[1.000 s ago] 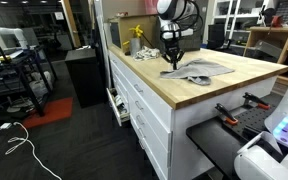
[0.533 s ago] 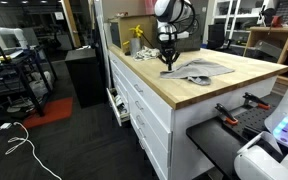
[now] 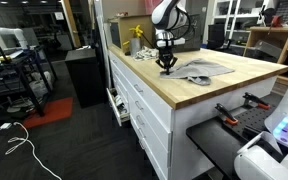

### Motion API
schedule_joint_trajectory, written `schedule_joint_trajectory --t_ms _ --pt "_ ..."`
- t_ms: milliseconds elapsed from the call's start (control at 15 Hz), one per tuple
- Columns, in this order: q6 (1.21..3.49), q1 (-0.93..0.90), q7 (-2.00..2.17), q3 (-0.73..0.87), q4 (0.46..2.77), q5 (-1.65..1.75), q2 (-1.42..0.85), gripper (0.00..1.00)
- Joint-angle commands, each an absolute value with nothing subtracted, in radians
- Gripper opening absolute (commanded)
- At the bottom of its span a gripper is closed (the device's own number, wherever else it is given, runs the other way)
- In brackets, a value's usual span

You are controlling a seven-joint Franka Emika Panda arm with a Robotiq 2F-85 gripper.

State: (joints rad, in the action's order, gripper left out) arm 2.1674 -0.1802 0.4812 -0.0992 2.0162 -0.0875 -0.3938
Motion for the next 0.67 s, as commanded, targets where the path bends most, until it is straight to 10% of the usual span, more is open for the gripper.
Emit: schedule_joint_trajectory --t_ms 0,600 --pt "2.174 -0.188 0.480 -0.089 1.952 -0.114 -0.446 0.00" --pt "2.169 -0.221 0.497 -0.083 1.744 -0.100 -0.505 0.00"
